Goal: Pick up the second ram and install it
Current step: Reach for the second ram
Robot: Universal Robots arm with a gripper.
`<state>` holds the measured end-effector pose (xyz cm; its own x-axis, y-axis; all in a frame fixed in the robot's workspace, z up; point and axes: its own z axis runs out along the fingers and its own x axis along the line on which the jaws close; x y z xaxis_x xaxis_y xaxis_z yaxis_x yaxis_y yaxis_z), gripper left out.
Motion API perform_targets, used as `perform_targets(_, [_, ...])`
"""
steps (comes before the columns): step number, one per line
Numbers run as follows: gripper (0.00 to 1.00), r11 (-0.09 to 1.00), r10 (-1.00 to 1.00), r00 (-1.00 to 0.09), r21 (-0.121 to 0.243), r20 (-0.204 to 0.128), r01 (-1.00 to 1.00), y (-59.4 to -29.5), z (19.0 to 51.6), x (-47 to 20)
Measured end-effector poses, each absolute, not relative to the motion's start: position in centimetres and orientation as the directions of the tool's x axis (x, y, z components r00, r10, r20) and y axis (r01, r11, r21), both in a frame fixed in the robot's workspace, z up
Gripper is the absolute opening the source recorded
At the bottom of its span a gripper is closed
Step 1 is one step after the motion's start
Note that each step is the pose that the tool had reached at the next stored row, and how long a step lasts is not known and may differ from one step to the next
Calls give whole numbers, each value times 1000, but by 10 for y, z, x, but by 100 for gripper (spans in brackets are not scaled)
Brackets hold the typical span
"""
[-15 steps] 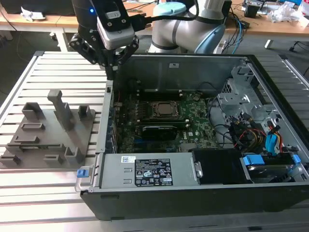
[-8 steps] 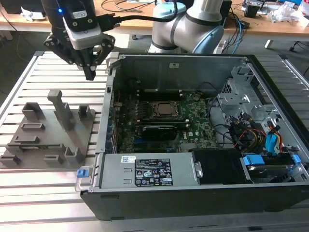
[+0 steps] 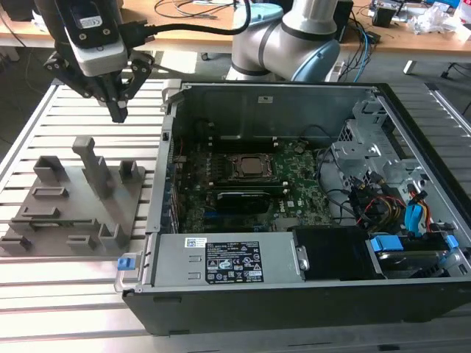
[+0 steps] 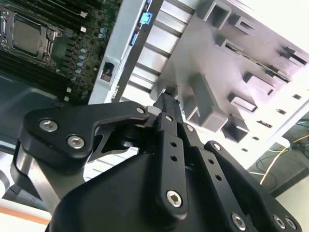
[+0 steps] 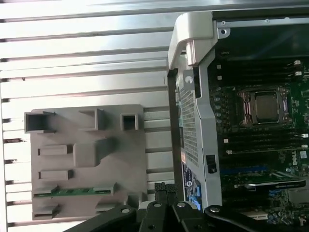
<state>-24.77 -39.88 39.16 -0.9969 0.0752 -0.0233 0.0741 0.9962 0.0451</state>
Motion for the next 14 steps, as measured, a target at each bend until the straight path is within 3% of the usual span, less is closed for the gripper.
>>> perform_targets(14, [11, 996, 75, -997, 45, -23, 74, -399, 390, -302])
